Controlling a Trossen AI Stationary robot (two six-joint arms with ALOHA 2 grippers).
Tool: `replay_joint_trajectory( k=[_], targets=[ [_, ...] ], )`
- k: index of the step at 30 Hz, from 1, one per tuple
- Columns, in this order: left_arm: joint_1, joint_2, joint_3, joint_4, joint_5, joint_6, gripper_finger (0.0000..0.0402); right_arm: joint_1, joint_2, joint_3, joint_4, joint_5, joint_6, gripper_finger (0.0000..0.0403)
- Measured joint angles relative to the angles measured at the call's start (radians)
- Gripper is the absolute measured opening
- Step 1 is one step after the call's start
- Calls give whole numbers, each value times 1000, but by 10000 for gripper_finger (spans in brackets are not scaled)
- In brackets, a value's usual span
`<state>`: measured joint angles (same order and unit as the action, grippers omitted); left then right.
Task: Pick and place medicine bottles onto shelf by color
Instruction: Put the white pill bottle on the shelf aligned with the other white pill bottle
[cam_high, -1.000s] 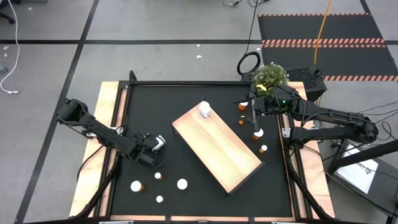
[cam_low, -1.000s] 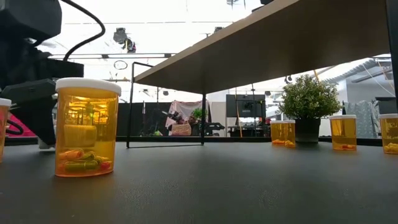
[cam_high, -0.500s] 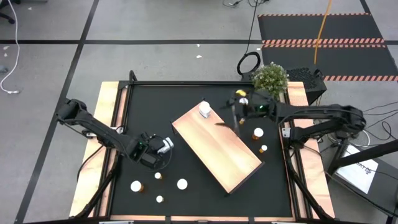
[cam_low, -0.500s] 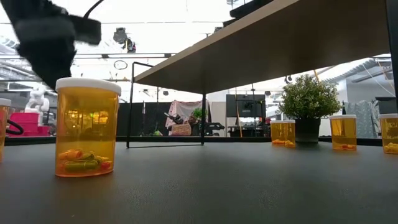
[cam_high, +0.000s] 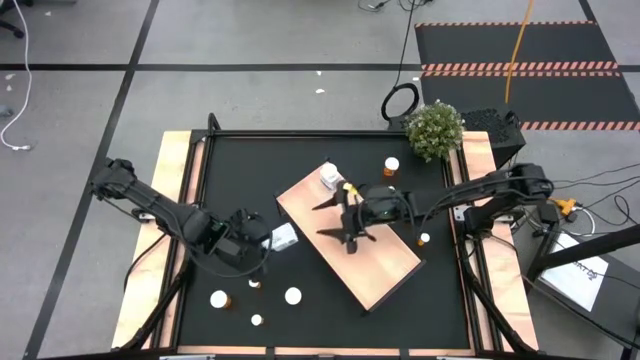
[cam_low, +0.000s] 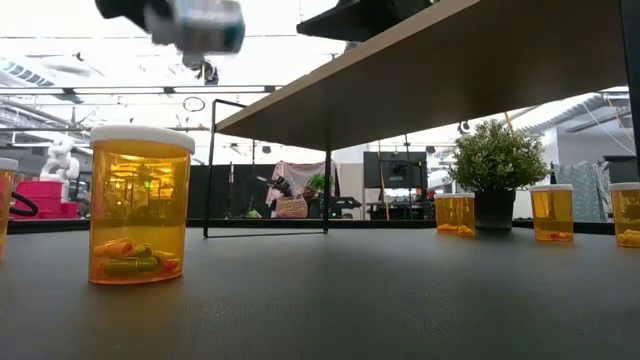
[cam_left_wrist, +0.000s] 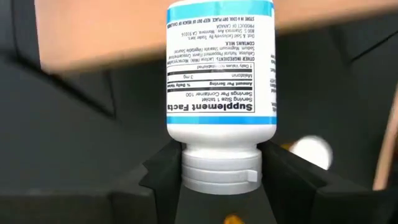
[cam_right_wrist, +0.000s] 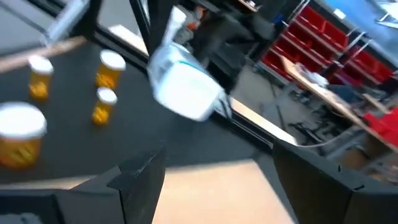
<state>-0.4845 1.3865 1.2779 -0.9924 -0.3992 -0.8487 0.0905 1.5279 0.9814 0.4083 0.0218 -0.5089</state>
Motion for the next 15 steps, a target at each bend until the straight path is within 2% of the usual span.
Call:
replay_joint_trajectory(
  k=[5,11,15],
  targets=[
    [17,0,42,1,-46,98,190,22,12,44,18,-23,31,283],
    [66,0,48,63,-34,181,192,53,26,40,14,61,-202,285],
    [96,1,48,92,11,211,191,70,55,40,56,86,-280,294]
  ],
)
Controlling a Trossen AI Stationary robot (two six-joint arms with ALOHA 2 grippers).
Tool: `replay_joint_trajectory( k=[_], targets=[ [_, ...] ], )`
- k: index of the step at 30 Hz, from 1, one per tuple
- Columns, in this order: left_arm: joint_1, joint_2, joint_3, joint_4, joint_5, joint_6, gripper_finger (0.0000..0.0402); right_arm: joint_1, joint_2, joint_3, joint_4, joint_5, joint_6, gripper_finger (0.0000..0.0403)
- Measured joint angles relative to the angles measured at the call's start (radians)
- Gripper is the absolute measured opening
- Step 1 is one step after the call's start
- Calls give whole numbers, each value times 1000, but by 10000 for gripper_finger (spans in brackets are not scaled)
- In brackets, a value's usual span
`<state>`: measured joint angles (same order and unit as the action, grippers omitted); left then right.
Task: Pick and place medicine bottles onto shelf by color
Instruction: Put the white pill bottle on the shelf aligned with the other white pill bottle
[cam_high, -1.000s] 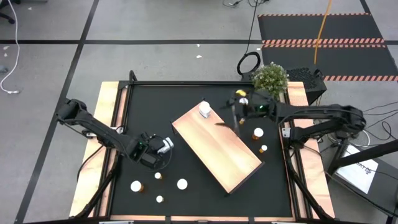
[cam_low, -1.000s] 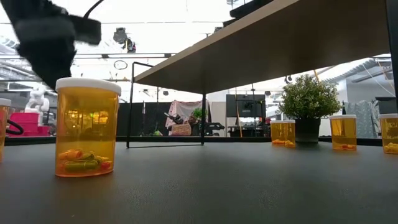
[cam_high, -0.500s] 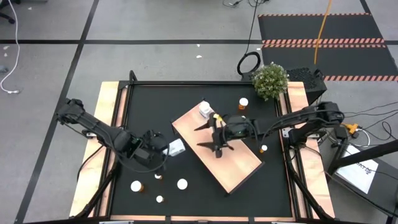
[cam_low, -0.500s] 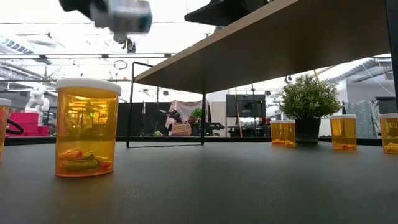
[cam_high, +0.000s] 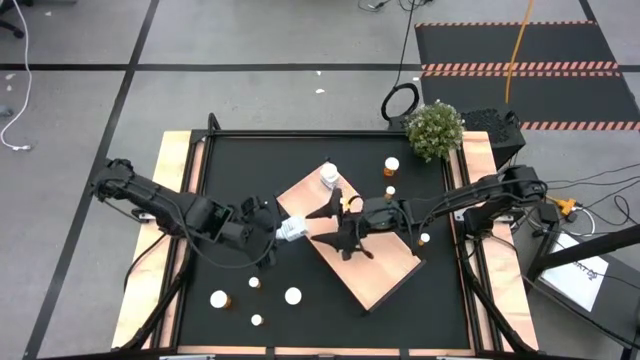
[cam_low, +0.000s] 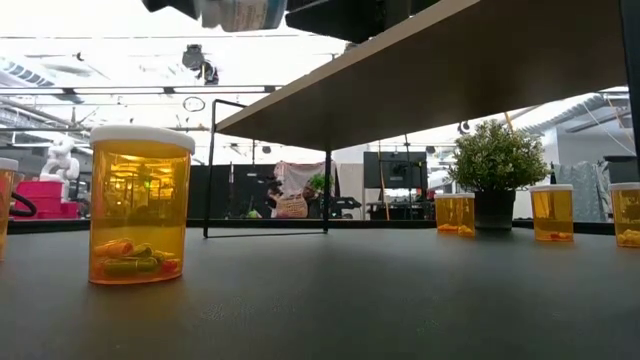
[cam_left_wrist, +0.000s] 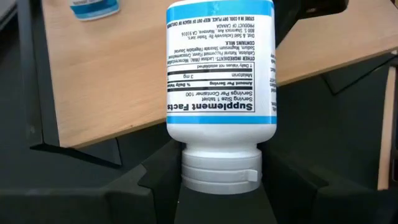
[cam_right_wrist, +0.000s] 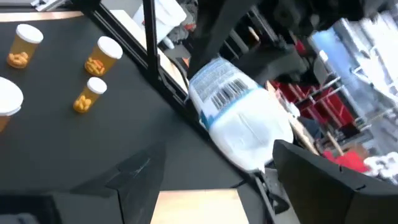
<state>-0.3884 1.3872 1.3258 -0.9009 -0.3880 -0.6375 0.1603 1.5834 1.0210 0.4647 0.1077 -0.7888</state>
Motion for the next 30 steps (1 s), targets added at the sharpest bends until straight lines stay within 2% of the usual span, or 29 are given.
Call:
replay_joint_trajectory(
  k=[4,11,17,21,27,30],
  targets=[
    [9,0,0,4,6,6,189,5,3,1,23,-5,16,299],
    [22,0,0,-8,-6,76,193,-25,-47,1,16,-15,309,300],
    [68,0,0,-23,-45,172,185,-59,-107,1,-38,-161,527,319],
    [106,0,0,3,-61,254,191,-63,-111,1,-45,-156,577,342],
    [124,3,0,71,-67,322,187,-83,-110,1,-34,-59,568,357],
    [124,24,0,92,-69,345,189,-106,-110,1,-21,-97,605,357]
  ],
)
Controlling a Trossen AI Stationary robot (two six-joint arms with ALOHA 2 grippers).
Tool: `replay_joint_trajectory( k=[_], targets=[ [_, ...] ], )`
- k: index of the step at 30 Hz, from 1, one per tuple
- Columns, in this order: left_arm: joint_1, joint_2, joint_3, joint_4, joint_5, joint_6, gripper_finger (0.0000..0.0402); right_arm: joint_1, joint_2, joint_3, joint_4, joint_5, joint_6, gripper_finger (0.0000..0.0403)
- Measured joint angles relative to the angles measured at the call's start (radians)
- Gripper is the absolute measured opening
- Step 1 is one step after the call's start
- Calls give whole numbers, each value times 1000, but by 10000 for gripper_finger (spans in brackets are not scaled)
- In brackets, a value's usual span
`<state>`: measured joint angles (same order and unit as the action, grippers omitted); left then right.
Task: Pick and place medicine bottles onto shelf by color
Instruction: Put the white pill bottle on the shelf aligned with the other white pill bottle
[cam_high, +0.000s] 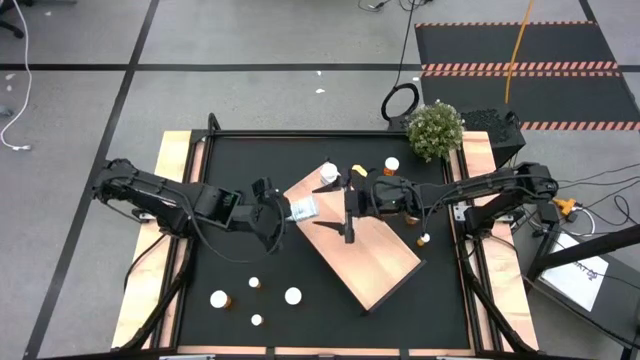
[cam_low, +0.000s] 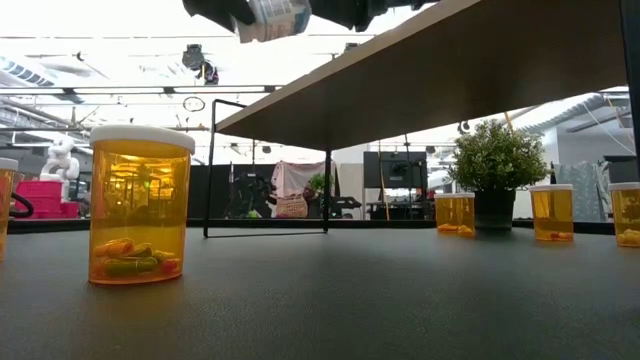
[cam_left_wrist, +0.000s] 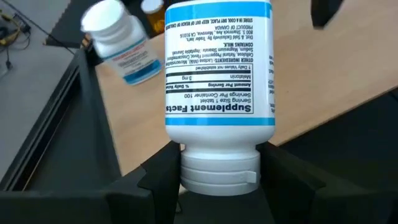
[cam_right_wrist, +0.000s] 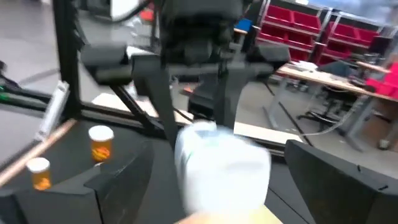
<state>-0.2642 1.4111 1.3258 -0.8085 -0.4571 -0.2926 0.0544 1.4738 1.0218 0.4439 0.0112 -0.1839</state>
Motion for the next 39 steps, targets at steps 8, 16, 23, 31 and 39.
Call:
replay_joint_trajectory(
  k=[8,16,23,31,39],
  targets=[
    [-6,77,0,42,2,73,190,-45,0,0,-58,-175,67,357],
    [-4,80,0,62,12,81,193,-46,0,0,-154,-196,9,343],
    [-3,80,0,96,10,109,197,-55,0,0,-165,-167,-5,318],
    [-2,80,0,118,10,125,193,-55,0,0,-177,-167,-16,275],
    [-3,80,0,143,7,144,219,-54,0,0,-176,-169,-23,230]
  ],
)
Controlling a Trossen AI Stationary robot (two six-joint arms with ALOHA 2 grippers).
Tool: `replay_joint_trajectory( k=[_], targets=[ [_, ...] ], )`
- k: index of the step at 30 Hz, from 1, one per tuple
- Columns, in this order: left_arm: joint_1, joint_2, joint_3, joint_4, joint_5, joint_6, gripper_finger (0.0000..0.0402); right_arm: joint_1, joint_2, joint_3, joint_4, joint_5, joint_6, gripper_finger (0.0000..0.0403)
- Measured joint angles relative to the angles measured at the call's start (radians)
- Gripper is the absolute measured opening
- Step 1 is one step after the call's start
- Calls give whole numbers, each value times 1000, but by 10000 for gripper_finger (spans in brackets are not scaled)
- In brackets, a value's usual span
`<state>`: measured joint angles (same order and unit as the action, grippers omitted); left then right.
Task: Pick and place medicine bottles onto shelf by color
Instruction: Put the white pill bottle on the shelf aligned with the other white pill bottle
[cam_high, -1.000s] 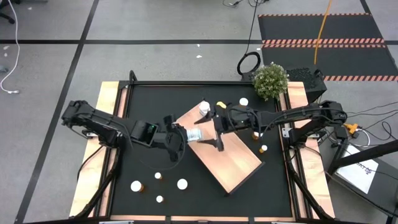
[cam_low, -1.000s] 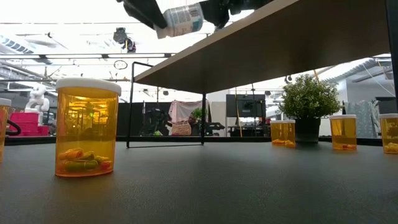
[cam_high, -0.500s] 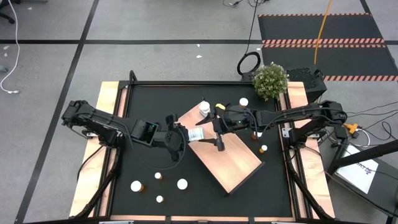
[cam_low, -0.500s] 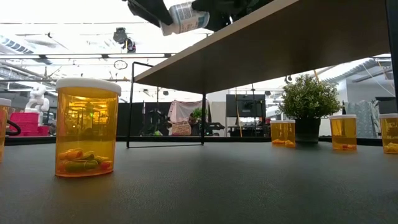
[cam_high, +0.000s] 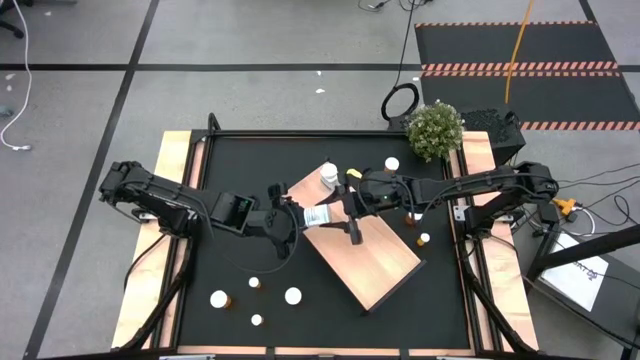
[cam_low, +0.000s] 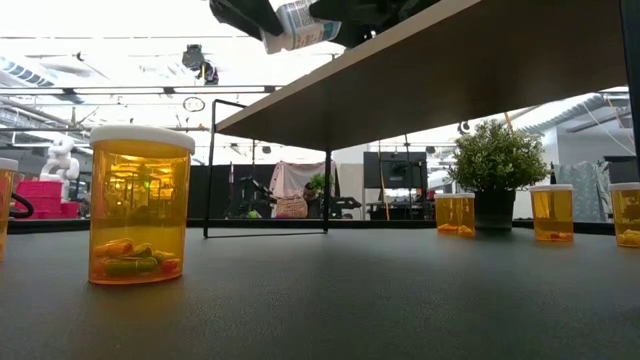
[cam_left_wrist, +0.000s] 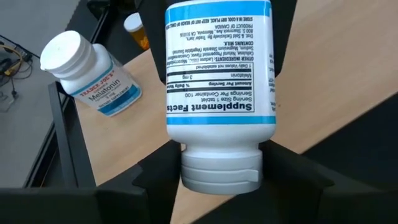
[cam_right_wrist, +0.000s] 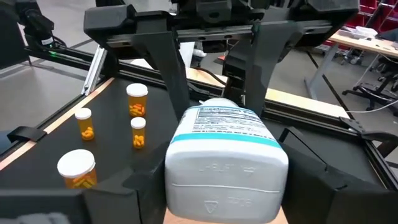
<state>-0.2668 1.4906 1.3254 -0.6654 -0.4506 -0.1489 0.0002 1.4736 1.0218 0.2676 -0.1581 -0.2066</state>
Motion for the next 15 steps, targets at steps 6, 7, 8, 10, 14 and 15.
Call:
replay_joint_trajectory(
  k=[6,7,8,10,14,15],
  targets=[
    [-15,0,0,14,-15,-1,272,0,-1,0,3,1,-8,234],
    [-17,0,0,16,-15,-5,282,0,-7,0,0,1,-16,235],
    [-20,0,0,22,-15,-8,293,0,-15,0,-10,1,-20,235],
    [-28,-2,0,35,-20,-7,313,0,-36,0,-24,2,-23,235],
    [-54,-38,1,43,-70,5,342,-1,-109,0,-84,3,-23,233],
    [-63,-48,1,44,-93,11,345,-1,-133,0,-101,5,-22,233]
  ],
)
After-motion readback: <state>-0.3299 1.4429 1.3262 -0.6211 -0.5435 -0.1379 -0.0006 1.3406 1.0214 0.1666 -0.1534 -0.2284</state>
